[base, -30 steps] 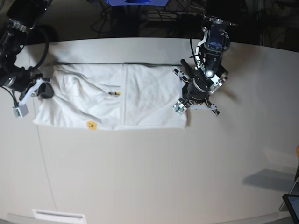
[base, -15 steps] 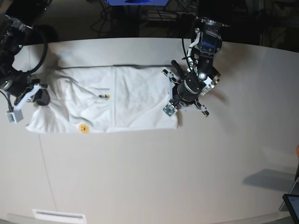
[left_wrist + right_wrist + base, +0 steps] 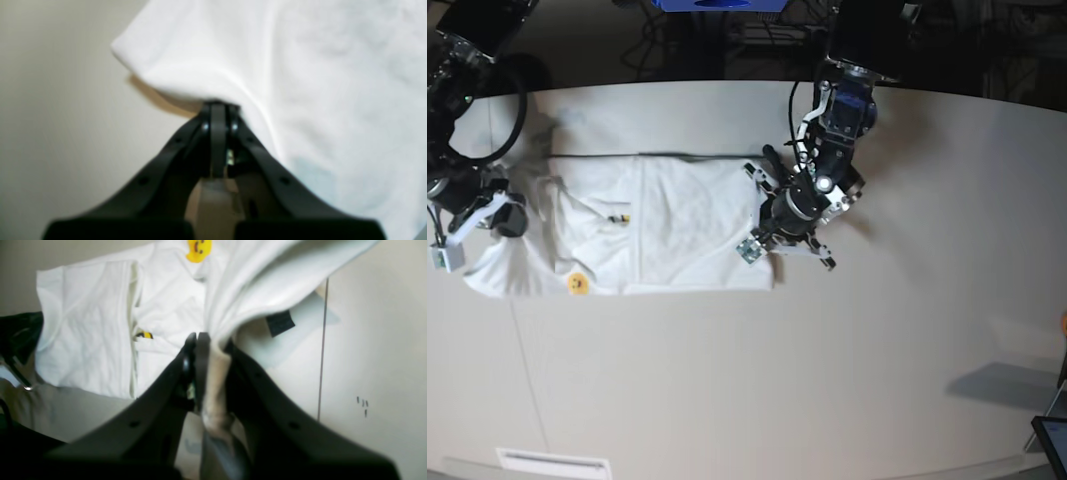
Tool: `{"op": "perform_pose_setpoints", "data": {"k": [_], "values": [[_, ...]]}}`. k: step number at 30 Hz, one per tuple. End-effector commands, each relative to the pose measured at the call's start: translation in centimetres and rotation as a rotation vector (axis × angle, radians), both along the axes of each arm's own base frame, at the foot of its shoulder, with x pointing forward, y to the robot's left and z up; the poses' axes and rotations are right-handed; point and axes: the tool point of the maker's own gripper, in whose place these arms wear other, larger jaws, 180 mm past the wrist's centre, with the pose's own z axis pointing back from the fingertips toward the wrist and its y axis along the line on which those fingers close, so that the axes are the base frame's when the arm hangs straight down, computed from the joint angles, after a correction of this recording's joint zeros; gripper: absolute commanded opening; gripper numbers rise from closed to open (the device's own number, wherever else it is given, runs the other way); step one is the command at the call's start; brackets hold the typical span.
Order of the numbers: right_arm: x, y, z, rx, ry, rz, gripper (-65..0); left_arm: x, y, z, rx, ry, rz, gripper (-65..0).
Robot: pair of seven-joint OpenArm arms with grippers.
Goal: Fold the T-shirt properly
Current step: 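Grasp the folded edge with the left gripper and drag it toward the right gripper, then lift the shirt's end with the left gripper and fold it onto the right gripper's side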
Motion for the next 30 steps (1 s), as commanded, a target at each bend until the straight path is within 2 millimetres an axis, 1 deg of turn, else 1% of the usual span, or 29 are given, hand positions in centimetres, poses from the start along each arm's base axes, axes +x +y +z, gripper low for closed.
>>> {"op": "perform_pose_setpoints", "data": {"k": [1,2,4,5,9,12,14,17,19,21,24,27,30], "values": [[0.9,-0.3,1.4,-0.005,-0.055,-0.004,-65.0,-2.7,-0.7,-2.4,0.039,0.12,-0.046,-65.0],[0.9,-0.3,1.4,-0.005,-0.055,-0.004,-65.0,-2.9,-1.4,-2.6,0.029,0.129,-0.053,-65.0],[0.9,-0.3,1.5,-0.006,-0.059,-0.005,-65.0,-3.1,-2.2,-2.7,0.015,0.14,-0.055,-65.0],[1.0,-0.3,1.8,-0.011,-0.074,-0.008,-65.0,-2.8,-2.7,-2.6,0.011,0.135,-0.061,-65.0],[1.2,-0.3,3.2,-0.005,-0.103,-0.054,-65.0,-2.7,-3.7,-3.0,-0.003,0.156,-0.066,-65.0],[1.4,-0.5,3.4,0.013,-0.104,-0.088,-65.0,-2.4,-4.2,-3.1,-0.009,0.163,-0.067,-65.0],[1.8,0.4,3.3,0.024,-0.101,-0.075,-65.0,-2.6,-4.4,-3.4,-0.012,0.174,-0.067,-65.0],[2.6,2.2,3.7,0.042,-0.116,-0.056,-65.0,-2.6,-5.0,-3.2,-0.025,0.173,-0.069,-65.0],[3.1,3.6,3.4,0.068,-0.104,-0.062,-65.0,-2.6,-5.6,-3.0,-0.037,0.172,-0.071,-65.0],[3.3,4.5,2.6,0.039,-0.078,-0.067,-65.0,-2.6,-5.7,-3.0,-0.037,0.174,-0.071,-65.0],[3.5,6.7,1.3,-0.048,-0.066,-0.01,-65.0,-2.6,-5.7,-3.0,-0.037,0.175,-0.072,-65.0],[3.5,8.0,0.2,-0.123,-0.049,0.003,-65.0,-2.6,-5.6,-3.0,-0.035,0.175,-0.073,-65.0],[3.2,9.8,-0.6,-0.129,-0.02,0.008,-65.0,-2.6,-5.2,-3.2,-0.025,0.177,-0.072,-65.0]]}}
